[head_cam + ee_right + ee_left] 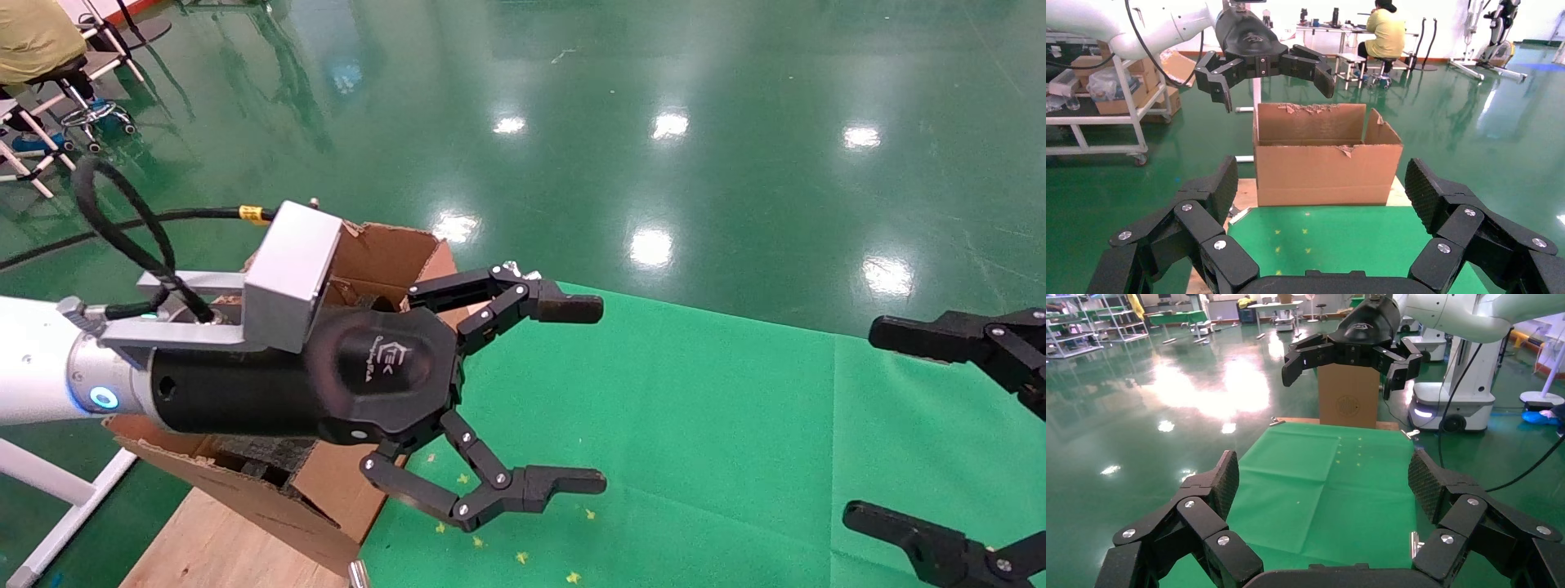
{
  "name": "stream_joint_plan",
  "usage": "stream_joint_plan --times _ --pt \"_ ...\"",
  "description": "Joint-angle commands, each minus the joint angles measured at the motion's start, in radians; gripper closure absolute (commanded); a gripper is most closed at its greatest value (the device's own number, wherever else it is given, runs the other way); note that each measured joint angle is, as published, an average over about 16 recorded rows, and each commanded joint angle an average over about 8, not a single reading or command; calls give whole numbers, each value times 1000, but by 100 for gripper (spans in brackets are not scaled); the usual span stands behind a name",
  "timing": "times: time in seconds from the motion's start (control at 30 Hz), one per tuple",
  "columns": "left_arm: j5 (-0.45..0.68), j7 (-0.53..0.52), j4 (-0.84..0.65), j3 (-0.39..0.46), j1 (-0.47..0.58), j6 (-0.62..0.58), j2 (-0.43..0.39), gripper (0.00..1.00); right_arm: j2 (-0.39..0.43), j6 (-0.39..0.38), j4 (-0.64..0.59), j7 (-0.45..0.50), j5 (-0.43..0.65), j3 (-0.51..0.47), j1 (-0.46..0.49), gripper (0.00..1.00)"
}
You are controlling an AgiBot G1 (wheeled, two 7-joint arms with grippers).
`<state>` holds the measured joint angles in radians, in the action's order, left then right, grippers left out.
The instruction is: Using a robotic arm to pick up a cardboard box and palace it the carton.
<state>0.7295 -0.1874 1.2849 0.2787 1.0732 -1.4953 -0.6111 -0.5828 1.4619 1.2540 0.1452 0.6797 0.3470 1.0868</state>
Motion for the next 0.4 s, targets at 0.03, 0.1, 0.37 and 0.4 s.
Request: stream_joint_plan --times 0.03,0.1,0.37,0.4 --pt "0 0 0 0 0 0 0 0 0 0 0 0 0 0 0 0" --pt "0 0 -1 0 1 0 0 0 0 0 0 0 0 0 0 0" --pt "1 -1 -1 1 1 0 0 0 0 0 0 0 0 0 0 0" --pt "1 -1 -1 1 1 0 0 0 0 0 0 0 0 0 0 0"
